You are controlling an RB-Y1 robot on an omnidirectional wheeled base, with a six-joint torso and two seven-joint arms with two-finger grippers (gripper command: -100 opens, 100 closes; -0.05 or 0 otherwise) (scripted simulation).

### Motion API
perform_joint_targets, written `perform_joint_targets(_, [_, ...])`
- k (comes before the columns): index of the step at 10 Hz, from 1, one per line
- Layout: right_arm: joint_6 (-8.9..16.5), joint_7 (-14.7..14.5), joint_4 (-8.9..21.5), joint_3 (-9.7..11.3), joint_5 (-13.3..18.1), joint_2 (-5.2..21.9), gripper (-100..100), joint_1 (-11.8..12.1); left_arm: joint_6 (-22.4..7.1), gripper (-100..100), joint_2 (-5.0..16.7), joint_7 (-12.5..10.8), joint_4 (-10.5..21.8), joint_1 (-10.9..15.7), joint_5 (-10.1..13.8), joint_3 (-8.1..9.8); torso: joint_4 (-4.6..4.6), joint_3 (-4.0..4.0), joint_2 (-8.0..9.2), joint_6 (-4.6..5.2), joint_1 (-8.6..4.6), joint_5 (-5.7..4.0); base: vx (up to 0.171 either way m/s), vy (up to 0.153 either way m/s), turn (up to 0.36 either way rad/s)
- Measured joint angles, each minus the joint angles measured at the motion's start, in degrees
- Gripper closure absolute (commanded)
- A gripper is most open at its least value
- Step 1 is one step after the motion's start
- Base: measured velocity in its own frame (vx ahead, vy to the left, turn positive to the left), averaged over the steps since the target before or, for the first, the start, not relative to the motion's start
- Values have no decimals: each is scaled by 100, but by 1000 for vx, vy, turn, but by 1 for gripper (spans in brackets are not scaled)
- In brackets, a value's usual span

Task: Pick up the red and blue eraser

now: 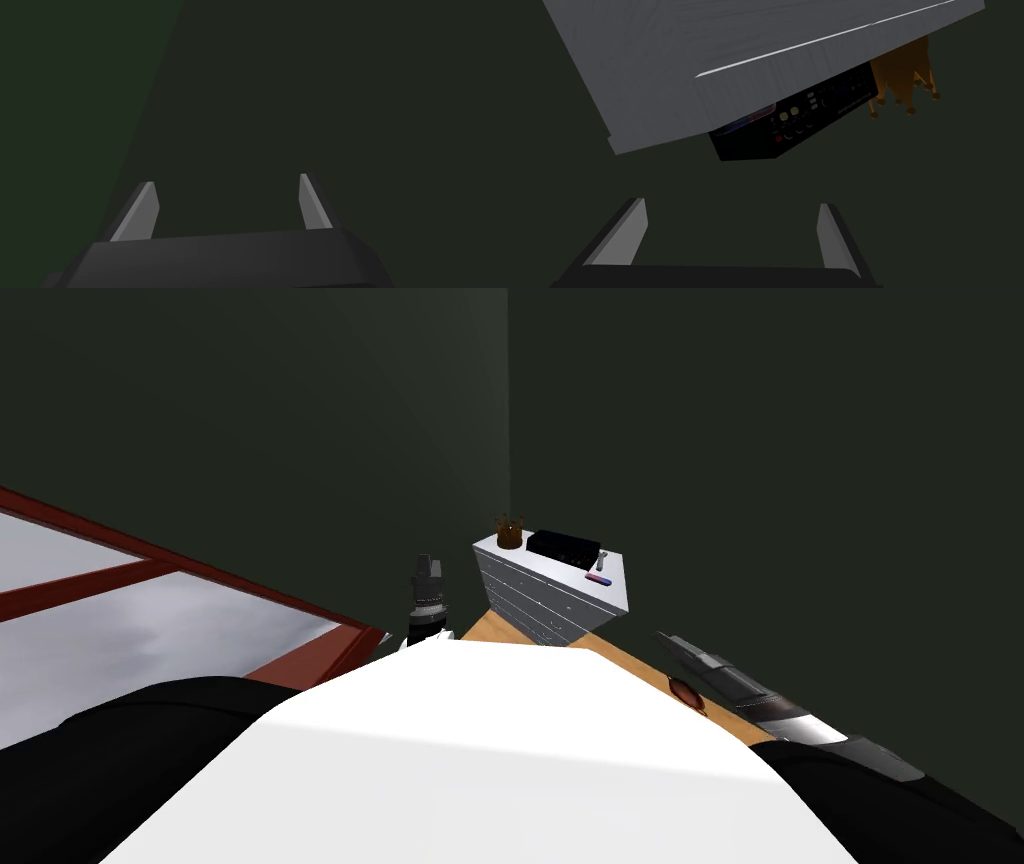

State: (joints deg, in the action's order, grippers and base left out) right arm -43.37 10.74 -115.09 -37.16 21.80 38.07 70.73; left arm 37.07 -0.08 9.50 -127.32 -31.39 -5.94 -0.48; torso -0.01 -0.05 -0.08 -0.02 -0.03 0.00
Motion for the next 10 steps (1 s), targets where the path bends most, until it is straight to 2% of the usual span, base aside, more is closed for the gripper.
perform_joint_targets(1, [10,41,39,-109,65,119,-100,153,0,0,0,0,0,-1,0,1,1,1,1,8,0,-1,4,9,294])
perform_joint_targets(4, [-238,76,443,-562,358,521,-100,681,0,0,0,0,0,0,0,0,0,-1,-1,2,3,0,5,8,183])
perform_joint_targets(7, [-291,152,654,-877,629,914,-100,1163,0,0,0,0,0,-2,0,1,1,-1,-2,9,6,0,7,19,237])
perform_joint_targets(10, [-488,196,1011,-1278,929,1337,-100,1663,0,0,0,0,0,-1,0,0,-1,-3,-6,2,9,1,10,18,170])
